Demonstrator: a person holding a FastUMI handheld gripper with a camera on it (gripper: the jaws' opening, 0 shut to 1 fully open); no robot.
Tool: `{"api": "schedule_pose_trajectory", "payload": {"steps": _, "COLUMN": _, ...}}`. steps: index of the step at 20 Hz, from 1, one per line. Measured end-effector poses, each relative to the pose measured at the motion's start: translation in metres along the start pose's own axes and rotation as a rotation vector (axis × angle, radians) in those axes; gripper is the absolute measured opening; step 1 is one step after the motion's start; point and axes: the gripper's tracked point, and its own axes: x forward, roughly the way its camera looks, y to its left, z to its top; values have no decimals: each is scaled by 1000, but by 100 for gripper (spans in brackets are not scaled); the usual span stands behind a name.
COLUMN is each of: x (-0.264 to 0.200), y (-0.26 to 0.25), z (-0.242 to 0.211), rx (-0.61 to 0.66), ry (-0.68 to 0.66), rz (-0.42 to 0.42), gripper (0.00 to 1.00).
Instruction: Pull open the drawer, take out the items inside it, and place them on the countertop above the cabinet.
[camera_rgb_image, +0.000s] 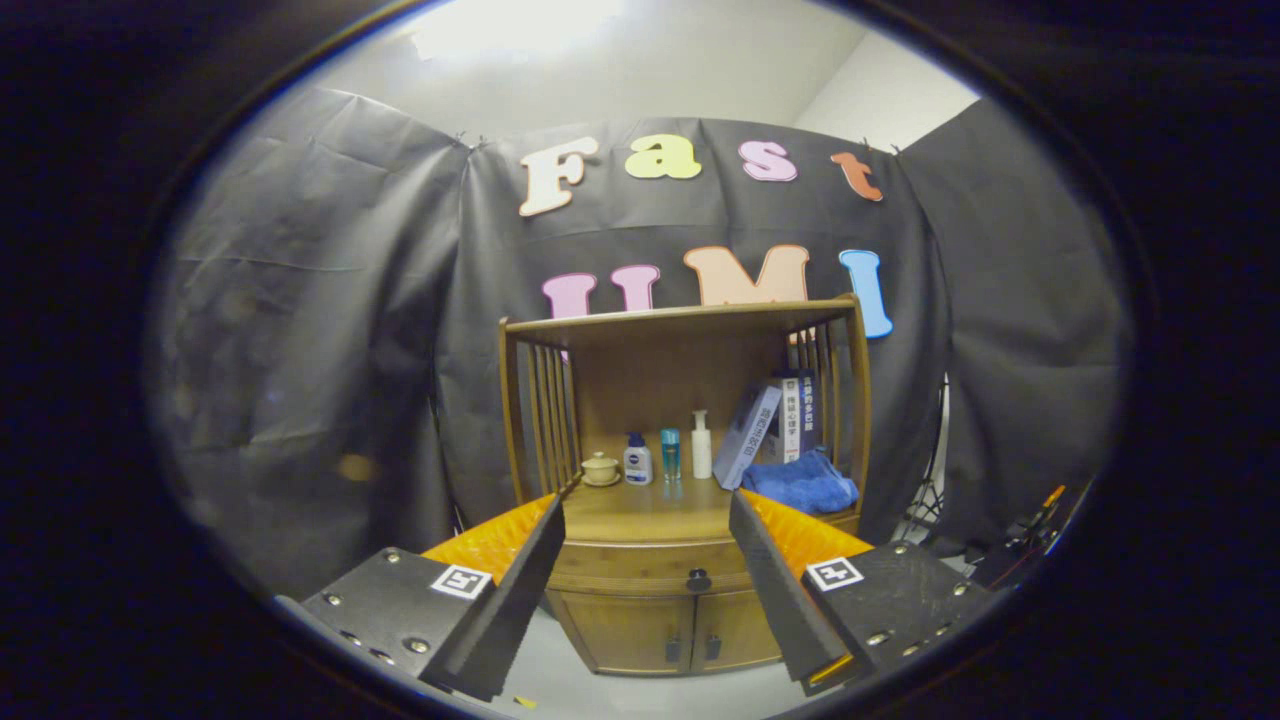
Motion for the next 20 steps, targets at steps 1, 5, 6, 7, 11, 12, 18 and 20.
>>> {"api": "schedule_pose_trajectory", "payload": {"steps": 1, "x": 4, "y": -3, "z": -3, "rx": 3, "ry": -9, "rz": -4, "gripper": 99}}
{"api": "schedule_pose_trajectory", "payload": {"steps": 5, "x": 46, "y": -18, "z": -32, "rx": 13, "ry": 2, "rz": -36, "gripper": 99}}
{"api": "schedule_pose_trajectory", "payload": {"steps": 6, "x": 60, "y": -23, "z": -44, "rx": 7, "ry": 18, "rz": -47, "gripper": 99}}
{"api": "schedule_pose_trajectory", "payload": {"steps": 7, "x": 74, "y": -31, "z": -56, "rx": 7, "ry": 27, "rz": -64, "gripper": 99}}
{"api": "schedule_pose_trajectory", "payload": {"steps": 11, "x": 132, "y": -53, "z": -123, "rx": 38, "ry": 79, "rz": -84, "gripper": 99}}
{"api": "schedule_pose_trajectory", "payload": {"steps": 12, "x": 146, "y": -58, "z": -145, "rx": 44, "ry": 111, "rz": -87, "gripper": 99}}
{"api": "schedule_pose_trajectory", "payload": {"steps": 18, "x": 207, "y": -74, "z": -234, "rx": 23, "ry": 204, "rz": -102, "gripper": 99}}
{"api": "schedule_pose_trajectory", "payload": {"steps": 20, "x": 222, "y": -75, "z": -260, "rx": -9, "ry": 240, "rz": -93, "gripper": 99}}
